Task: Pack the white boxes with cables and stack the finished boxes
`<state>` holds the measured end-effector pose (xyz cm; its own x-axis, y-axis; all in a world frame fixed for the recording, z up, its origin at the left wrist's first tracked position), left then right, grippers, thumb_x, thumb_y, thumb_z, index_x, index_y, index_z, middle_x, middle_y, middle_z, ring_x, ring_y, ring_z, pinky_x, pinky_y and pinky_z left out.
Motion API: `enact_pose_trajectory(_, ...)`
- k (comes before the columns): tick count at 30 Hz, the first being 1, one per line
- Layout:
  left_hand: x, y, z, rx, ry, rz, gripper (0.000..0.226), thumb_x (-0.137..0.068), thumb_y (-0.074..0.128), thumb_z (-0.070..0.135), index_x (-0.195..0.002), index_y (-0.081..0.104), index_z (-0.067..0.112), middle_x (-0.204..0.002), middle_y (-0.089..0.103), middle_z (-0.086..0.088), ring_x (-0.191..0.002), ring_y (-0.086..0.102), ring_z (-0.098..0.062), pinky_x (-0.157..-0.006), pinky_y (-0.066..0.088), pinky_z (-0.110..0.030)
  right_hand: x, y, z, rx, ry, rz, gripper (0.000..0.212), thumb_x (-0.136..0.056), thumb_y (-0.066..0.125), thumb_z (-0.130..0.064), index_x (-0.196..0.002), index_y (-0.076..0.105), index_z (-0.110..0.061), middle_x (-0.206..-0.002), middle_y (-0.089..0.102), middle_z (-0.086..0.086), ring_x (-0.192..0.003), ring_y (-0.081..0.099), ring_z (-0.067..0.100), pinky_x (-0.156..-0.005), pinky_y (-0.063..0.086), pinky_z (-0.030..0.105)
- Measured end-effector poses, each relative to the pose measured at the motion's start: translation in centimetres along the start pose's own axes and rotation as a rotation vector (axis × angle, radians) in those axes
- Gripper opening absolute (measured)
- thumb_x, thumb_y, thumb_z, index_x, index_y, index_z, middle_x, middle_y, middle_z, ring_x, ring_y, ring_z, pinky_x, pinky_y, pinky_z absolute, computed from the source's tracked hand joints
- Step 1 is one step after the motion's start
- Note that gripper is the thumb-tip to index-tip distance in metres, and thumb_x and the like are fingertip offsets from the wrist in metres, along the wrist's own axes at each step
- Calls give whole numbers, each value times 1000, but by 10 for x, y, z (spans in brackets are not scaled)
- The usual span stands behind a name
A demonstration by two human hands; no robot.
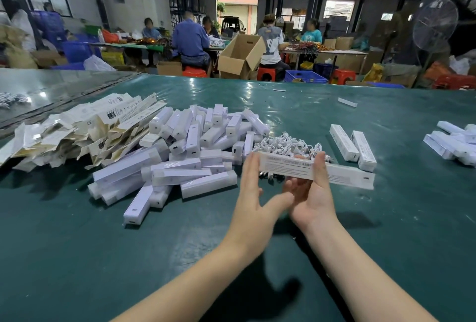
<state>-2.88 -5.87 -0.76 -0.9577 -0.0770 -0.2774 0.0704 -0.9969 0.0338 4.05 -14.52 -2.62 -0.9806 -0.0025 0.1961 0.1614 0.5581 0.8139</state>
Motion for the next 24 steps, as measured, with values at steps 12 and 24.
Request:
enact_pose_trajectory(12, 2, 6, -24, -217, -267, -98, 39, -56, 52, 33, -95, 55, 28, -139, 31, 0, -121, 42, -12, -108, 29, -28, 18, 17, -29, 913, -724, -96, 53, -59, 71, -59, -61, 60, -8, -65, 62, 9, -62, 52, 13, -62, 44, 30)
enact_pose_trajectory(24, -46, -83, -29, -1669, 115, 36, 36, -90, 43, 24, -126, 45, 23, -124, 49, 3, -117, 38, -24, -81, 34, -31, -8, 0, -21, 2103, -840, -212, 44, -86, 45, -56, -112, 52, -22, -100, 62, 0, -97, 55, 25, -71, 39, 34)
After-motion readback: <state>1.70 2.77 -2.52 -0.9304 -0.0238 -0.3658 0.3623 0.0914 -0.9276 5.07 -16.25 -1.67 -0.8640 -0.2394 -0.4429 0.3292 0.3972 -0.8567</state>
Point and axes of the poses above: each hand's wrist, its own x-axis away from the middle knuckle, its own y-axis out of the palm, z = x × y, the point moved 4 cm from there along -x, towards the middle knuckle
